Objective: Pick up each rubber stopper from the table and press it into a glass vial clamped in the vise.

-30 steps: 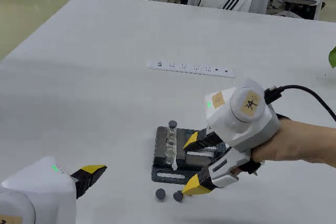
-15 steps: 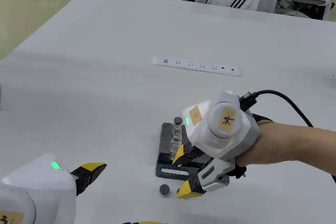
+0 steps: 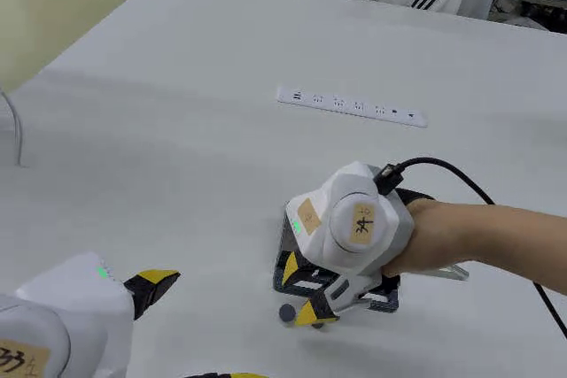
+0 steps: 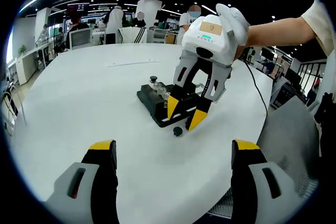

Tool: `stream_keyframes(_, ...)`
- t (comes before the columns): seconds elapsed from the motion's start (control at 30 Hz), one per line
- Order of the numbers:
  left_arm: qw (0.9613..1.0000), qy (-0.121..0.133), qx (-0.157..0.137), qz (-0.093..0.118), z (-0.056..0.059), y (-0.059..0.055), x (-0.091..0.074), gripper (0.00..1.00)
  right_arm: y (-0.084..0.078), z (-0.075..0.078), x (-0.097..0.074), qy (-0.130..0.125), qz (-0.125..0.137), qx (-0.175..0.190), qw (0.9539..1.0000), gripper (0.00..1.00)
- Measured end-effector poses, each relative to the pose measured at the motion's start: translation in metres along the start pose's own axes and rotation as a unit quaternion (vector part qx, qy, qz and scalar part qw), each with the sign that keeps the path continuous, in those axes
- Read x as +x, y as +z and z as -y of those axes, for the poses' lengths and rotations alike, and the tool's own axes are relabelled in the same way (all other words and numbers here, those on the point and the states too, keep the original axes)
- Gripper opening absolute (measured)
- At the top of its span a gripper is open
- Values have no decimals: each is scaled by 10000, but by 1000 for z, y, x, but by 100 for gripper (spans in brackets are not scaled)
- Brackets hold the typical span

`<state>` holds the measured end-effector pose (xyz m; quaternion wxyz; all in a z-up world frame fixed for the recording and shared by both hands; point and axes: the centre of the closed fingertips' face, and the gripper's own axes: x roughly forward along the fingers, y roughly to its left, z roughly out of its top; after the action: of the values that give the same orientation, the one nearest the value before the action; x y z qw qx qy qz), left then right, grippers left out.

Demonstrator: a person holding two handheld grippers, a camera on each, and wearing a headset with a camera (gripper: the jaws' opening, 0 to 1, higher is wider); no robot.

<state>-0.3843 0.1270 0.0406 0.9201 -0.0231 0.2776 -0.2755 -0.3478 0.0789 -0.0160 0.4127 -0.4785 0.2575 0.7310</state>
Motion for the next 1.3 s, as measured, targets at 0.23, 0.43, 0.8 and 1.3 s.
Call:
stream_keyframes(0.23, 10000, 12, -22, -5, -2, -2, 0, 89, -4, 0, 7, 98, -169, -130, 9997, 13)
stream_keyframes(0.43, 10000, 18, -81, 9, -3, -3, -1, 89, -5, -2, 7, 135, -226, -128, 9996, 11)
stream_keyframes(0.8, 9999, 38, -140, 22, -5, -7, -3, 89, -4, -3, 10, 223, -307, -179, 9991, 8)
stream_keyframes(1.3, 9998, 13, -175, 23, -2, -8, -2, 89, -7, -4, 9, 264, -394, -153, 9988, 9)
